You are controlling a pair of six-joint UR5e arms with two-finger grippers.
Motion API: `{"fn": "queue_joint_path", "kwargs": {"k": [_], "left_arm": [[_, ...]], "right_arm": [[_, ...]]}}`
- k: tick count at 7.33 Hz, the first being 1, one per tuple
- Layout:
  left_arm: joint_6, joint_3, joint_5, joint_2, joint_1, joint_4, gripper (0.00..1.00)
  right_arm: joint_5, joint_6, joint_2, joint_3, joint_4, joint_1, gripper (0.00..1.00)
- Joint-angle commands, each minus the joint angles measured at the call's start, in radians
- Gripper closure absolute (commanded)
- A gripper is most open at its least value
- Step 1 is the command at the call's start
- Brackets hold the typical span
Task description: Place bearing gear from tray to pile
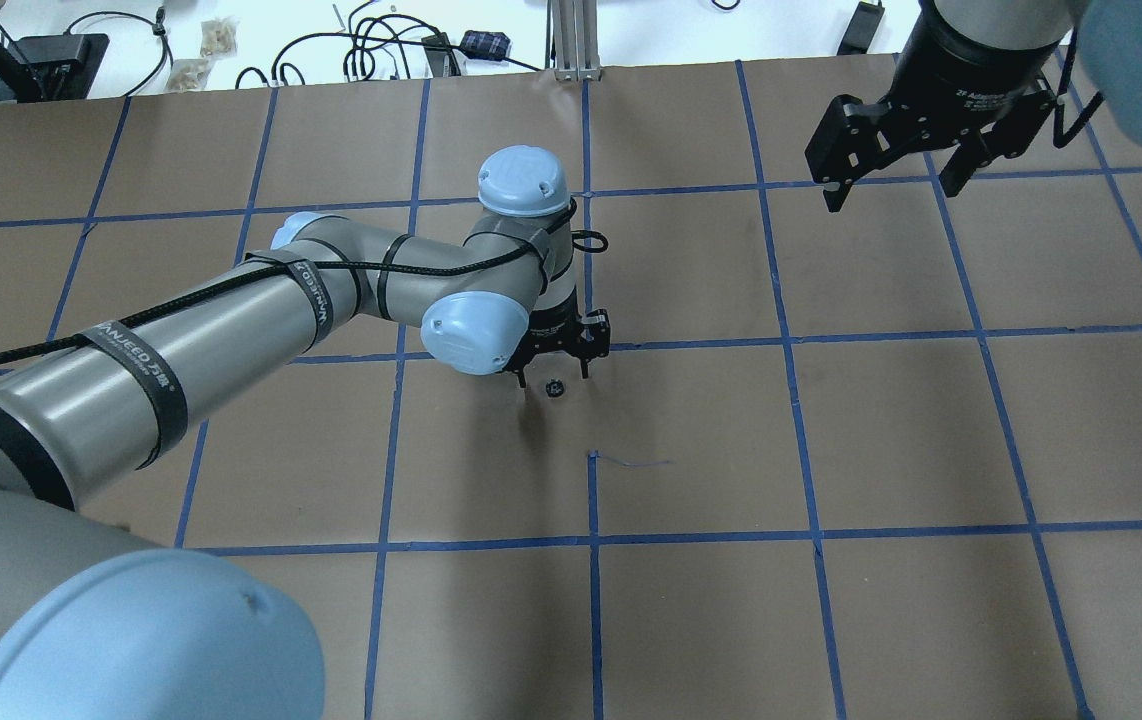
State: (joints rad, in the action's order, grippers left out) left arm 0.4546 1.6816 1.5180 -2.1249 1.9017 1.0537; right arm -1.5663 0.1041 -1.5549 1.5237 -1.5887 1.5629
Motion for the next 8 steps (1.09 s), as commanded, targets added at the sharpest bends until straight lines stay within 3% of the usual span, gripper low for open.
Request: {"fn": "queue_joint_path", "kwargs": {"k": [1, 2, 3, 4, 5, 7, 8], "left_arm": [[-0.017, 0.000, 0.001, -0.001, 0.000, 0.049, 0.41], [-0.017, 0.000, 0.001, 0.005, 0.000, 0.066, 0.44], [-0.017, 0.000, 0.001, 0.002, 0.000, 0.078, 0.60], [-0.017, 0.000, 0.001, 0.002, 0.000, 0.078, 0.84], [-0.017, -0.002, 0.001, 0.002, -0.001, 0.077, 1.00], [-0.024, -0.019, 0.013, 0.032, -0.022, 0.081, 1.00], [-0.063, -0.026, 0.039, 0.060, -0.094, 0.116, 1.00]], "right_arm": [[0.005, -0.001, -0.001, 0.009, -0.037, 0.000, 0.00], [0.005, -0.001, -0.004, 0.018, -0.037, 0.000, 0.00], [0.005, -0.003, -0.007, 0.024, -0.039, 0.000, 0.00], [0.005, -0.007, -0.010, 0.024, -0.039, 0.000, 0.00], [0.006, -0.007, -0.013, 0.027, -0.040, 0.000, 0.00], [0.028, -0.007, -0.011, 0.030, -0.045, 0.000, 0.00], [0.028, -0.009, -0.011, 0.030, -0.046, 0.000, 0.00]]}}
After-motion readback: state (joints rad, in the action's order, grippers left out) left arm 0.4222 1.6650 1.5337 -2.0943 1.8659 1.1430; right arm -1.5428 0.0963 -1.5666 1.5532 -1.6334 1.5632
